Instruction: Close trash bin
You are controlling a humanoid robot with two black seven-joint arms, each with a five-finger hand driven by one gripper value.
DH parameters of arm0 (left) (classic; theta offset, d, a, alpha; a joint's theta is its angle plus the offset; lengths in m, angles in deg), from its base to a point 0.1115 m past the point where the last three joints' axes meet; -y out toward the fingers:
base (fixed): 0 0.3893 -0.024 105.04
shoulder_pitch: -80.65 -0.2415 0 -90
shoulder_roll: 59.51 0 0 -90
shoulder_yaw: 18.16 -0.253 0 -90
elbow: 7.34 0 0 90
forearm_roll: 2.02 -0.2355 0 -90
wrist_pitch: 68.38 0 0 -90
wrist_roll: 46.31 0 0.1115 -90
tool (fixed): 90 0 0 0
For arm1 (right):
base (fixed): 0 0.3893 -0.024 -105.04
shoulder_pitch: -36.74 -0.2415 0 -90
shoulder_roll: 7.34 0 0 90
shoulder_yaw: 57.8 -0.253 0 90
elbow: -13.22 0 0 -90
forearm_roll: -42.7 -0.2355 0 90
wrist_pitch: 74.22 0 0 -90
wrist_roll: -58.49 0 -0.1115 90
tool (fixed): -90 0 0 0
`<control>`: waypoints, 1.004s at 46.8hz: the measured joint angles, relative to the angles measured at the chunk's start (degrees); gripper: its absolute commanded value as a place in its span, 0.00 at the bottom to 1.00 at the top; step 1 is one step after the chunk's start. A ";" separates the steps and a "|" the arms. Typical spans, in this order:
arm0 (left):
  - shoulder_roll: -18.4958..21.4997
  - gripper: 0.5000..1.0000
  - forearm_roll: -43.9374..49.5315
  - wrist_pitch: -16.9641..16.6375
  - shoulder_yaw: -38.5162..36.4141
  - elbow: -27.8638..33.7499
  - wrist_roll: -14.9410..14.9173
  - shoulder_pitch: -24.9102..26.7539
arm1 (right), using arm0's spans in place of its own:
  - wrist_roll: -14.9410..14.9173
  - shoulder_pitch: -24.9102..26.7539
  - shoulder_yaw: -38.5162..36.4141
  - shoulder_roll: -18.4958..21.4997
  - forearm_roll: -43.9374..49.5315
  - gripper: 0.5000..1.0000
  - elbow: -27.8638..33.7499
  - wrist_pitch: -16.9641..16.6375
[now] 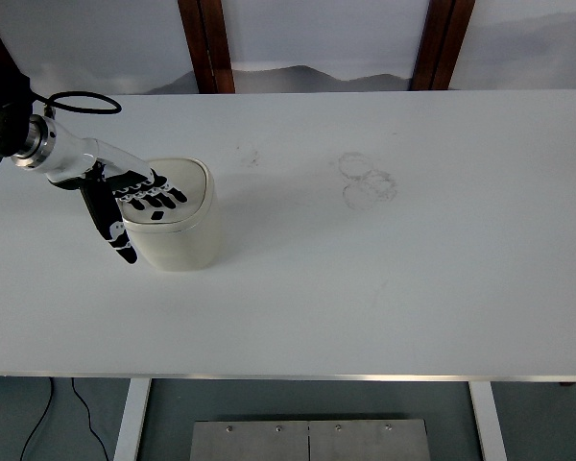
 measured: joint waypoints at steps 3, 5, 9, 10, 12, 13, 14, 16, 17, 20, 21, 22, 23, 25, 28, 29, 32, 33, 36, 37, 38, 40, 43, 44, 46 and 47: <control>0.08 1.00 0.00 0.00 -0.24 -0.24 0.01 0.16 | 0.00 0.00 0.00 0.00 0.00 0.99 -0.01 0.00; 0.11 1.00 0.00 0.00 -0.39 -0.49 0.01 0.40 | 0.00 0.00 0.00 0.00 0.00 0.99 0.00 0.00; 0.12 1.00 0.01 0.02 -0.38 -0.97 0.00 0.55 | 0.00 0.00 0.00 0.00 0.00 0.99 -0.01 0.00; 0.13 1.00 0.01 0.05 -0.09 -1.14 0.02 0.60 | 0.00 0.00 0.00 0.00 0.00 0.99 -0.02 0.00; 0.10 1.00 0.12 0.10 0.58 -1.38 0.03 0.60 | 0.00 0.00 0.00 0.00 0.00 0.99 -0.03 0.00; 0.11 1.00 0.20 0.13 1.05 -1.60 0.02 0.60 | 0.00 0.00 0.00 0.00 0.00 0.99 -0.04 0.00; 0.09 1.00 0.27 0.13 1.44 -1.84 0.03 0.60 | 0.00 0.00 0.00 0.00 0.00 0.99 -0.04 0.00; 0.03 1.00 0.39 0.13 2.30 -2.23 0.07 0.61 | 0.00 0.00 0.00 0.00 0.00 0.99 -0.04 0.00; -0.06 1.00 0.54 0.12 2.83 -2.50 0.09 0.63 | 0.00 0.00 0.00 0.00 0.00 0.99 -0.03 0.00; -0.28 1.00 0.88 0.07 4.33 -3.09 0.12 0.68 | -0.01 0.00 0.00 0.00 0.00 0.99 -0.03 0.00; -0.29 1.00 0.92 0.06 4.90 -3.20 0.12 0.69 | -0.01 0.00 0.00 0.00 0.00 0.99 -0.03 0.00; -0.35 1.00 0.93 0.06 5.56 -3.30 0.12 0.69 | 0.00 0.00 0.00 0.00 0.00 0.99 -0.02 0.00; -0.37 1.00 0.95 0.04 6.05 -3.35 0.15 0.71 | -0.01 0.00 0.00 0.00 0.00 0.99 -0.01 0.00; -0.38 1.00 0.99 0.04 6.79 -3.60 0.19 0.73 | 0.00 0.01 0.00 0.00 0.00 0.99 -0.03 0.00; -0.39 1.00 1.26 0.03 7.52 -4.68 0.28 0.72 | -0.01 0.00 0.00 0.00 0.00 0.99 -0.01 0.00; -0.44 1.00 1.42 0.03 7.64 -5.45 0.35 0.69 | -0.01 0.00 0.00 0.00 0.00 0.99 -0.01 0.00; -0.63 1.00 2.40 0.01 7.79 -7.68 0.66 0.48 | -0.01 0.00 0.00 0.00 0.00 0.99 -0.01 0.00; -0.65 1.00 2.90 0.02 7.83 -8.49 0.74 0.38 | -0.02 0.00 0.00 0.00 0.00 0.99 -0.01 0.00; -0.67 1.00 5.59 0.01 7.88 -11.42 0.85 0.00 | -0.02 0.00 0.00 0.00 0.00 0.99 -0.03 0.00; -0.67 1.00 6.82 0.01 7.89 -12.46 0.88 -0.17 | -0.02 0.00 0.00 0.00 0.00 0.99 -0.04 0.00; -0.66 1.00 7.81 0.01 7.89 -13.49 0.97 -0.33 | -0.02 0.00 -0.01 0.00 0.00 0.99 -0.04 0.00; -0.71 1.00 9.72 0.01 7.90 -15.54 1.53 -0.63 | -0.01 0.00 0.00 0.00 0.00 0.99 -0.05 0.00; -0.75 1.00 12.36 0.01 7.91 -18.00 3.40 -1.68 | -0.01 0.00 0.00 0.00 0.00 0.99 -0.05 0.00; -0.75 1.00 13.09 0.01 7.92 -18.67 4.21 -2.03 | -0.01 -0.01 0.00 0.00 0.00 0.99 -0.05 0.00; -0.76 1.00 14.49 0.01 8.02 -19.89 6.08 -2.70 | 0.00 0.00 0.00 0.00 0.00 0.99 -0.05 0.00; -0.76 1.00 15.04 -0.08 8.06 -20.39 6.96 -3.02 | -0.01 0.00 0.00 0.00 0.00 0.99 -0.06 0.00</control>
